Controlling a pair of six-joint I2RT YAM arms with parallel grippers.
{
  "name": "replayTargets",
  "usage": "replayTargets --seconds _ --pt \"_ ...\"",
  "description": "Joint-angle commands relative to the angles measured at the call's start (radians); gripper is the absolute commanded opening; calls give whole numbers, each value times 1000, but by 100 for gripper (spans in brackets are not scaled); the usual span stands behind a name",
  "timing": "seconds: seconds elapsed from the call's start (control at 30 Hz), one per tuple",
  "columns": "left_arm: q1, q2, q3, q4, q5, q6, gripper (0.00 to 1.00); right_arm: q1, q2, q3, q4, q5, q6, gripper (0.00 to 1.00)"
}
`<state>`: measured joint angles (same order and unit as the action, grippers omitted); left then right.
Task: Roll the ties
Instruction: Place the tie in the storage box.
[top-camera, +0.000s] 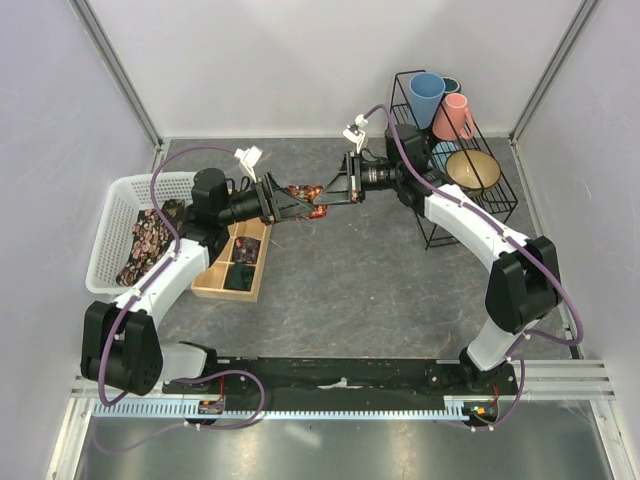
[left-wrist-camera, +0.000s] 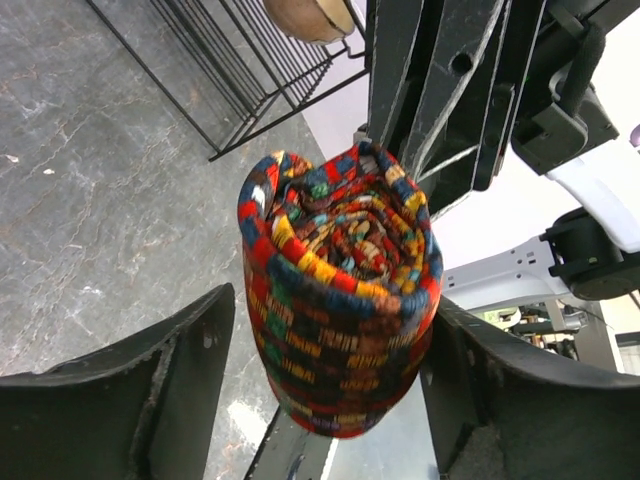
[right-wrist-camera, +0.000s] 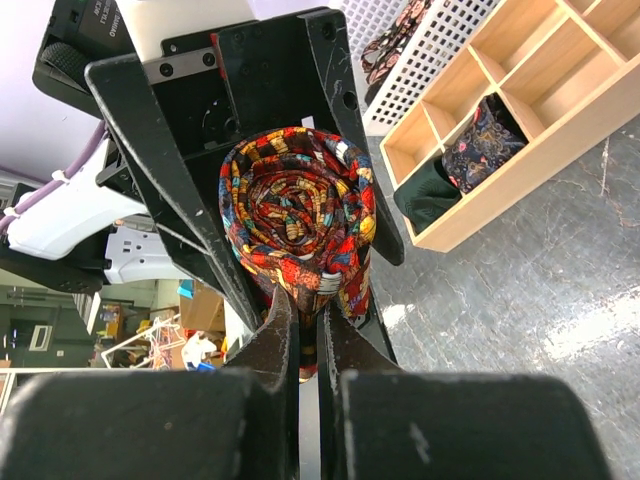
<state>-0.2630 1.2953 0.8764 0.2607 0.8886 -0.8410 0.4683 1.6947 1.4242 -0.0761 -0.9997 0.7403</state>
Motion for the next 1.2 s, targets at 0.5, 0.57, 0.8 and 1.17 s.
replayTargets --seconds 0.5,0.57,0.8,1.17 --pt "11 -10 -16 114 9 -70 11 18 -33 -11 35 -34 5 0" --pt "16 -13 -10 106 19 -61 2 18 -30 -10 32 -31 -2 1" --pt "44 -36 110 -231 53 262 2 -23 -26 54 -65 6 -97 54" --pt "131 99 465 -1076 -83 1108 2 -97 -49 254 -373 260 -533 98"
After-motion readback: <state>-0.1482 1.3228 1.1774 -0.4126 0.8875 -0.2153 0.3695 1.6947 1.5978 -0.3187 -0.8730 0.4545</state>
